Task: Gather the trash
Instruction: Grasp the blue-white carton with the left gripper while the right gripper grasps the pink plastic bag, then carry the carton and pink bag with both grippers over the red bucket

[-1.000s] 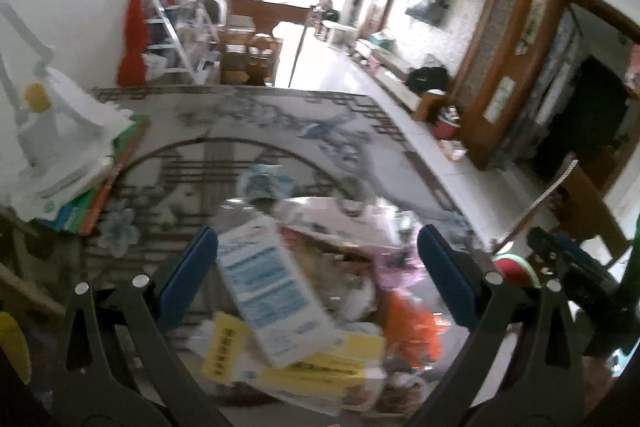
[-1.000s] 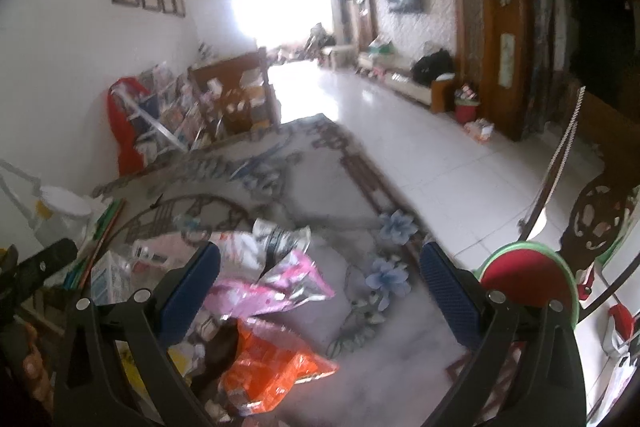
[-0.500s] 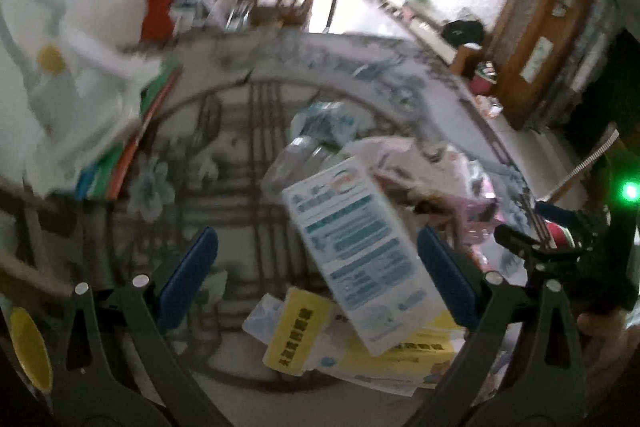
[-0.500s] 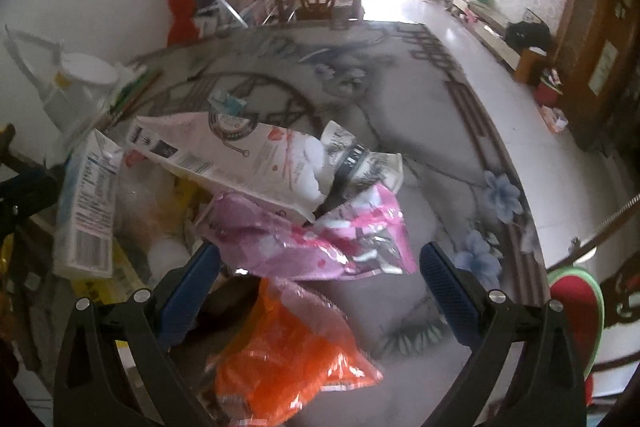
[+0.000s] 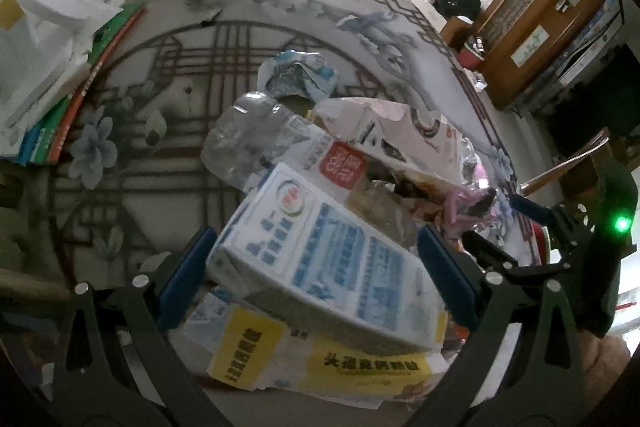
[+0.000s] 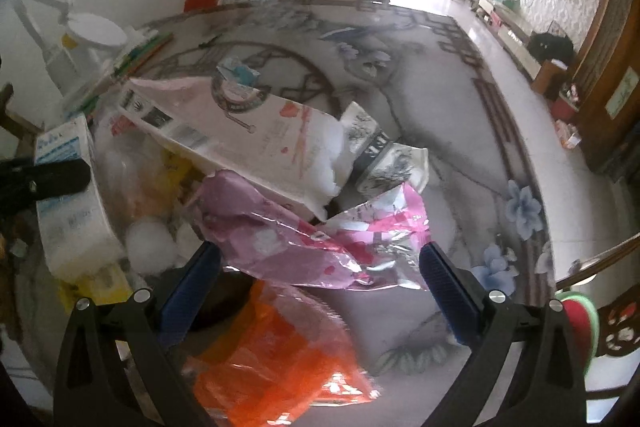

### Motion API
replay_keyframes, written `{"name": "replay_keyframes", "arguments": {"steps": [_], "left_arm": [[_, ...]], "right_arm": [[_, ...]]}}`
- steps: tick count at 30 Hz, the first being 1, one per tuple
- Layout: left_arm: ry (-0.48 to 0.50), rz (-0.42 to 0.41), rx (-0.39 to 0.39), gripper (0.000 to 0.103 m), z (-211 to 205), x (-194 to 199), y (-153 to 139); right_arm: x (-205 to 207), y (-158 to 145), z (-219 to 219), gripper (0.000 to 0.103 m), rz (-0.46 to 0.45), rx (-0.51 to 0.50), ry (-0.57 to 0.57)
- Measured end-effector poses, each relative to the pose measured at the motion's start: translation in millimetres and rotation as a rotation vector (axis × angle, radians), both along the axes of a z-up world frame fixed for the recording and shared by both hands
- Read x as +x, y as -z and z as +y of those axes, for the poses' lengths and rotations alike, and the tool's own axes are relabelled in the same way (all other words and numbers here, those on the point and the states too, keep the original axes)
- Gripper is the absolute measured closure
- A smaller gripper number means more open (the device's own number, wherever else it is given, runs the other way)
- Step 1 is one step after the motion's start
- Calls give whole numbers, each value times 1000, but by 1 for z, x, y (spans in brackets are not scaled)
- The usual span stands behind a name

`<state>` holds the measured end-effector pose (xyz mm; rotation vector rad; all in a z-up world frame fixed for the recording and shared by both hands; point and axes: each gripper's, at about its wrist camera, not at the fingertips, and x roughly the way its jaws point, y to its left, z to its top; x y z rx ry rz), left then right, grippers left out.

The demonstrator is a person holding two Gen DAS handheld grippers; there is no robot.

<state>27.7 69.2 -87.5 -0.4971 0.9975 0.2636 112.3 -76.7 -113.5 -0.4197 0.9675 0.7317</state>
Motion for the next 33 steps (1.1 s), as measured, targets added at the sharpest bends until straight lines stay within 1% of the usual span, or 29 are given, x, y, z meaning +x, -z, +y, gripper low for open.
{"name": "replay_keyframes", "arguments": {"steps": [1,2,3,4,5,6,7,11,15,17,20,22,26,33], "left_arm": [[-4,2,-7,15,1,1,2],[-10,2,-20,25,3,1,3],[-18,-7,-46,33,5,0,3],[-22,-12,-54,38,6,0,3],[-24,-23,-62,45,7,-2,1],[-20,-32,-64,48,8,-3,-2],[-17,-40,-61,50,8,-4,-4],[-7,-69,-46,54,6,-11,-14],[-27,-99,-65,58,7,-19,-24],[-28,-119,-55,61,7,-23,-31],[-21,-157,-24,63,3,-27,-45],[-14,-189,-13,64,1,-29,-55],[14,-248,-15,64,-6,-30,-72],[58,-294,-20,64,-17,-27,-88]], "right_arm": [[3,4,2,17,2,-19,-12],[3,7,3,36,11,-26,-21],[4,8,3,46,26,-23,-30],[6,9,2,49,52,-3,-35],[7,8,1,51,65,22,-32],[7,6,0,54,75,45,-28],[7,2,-1,62,83,71,-24],[3,-18,-4,67,79,145,-20],[-5,-41,-12,67,64,213,-8],[-11,-55,-18,67,42,244,-7],[-18,-70,-25,67,16,261,-3],[-21,-77,-32,67,0,270,10],[-25,-86,-50,67,-14,292,57],[-32,-91,-83,67,-37,304,143]]}}
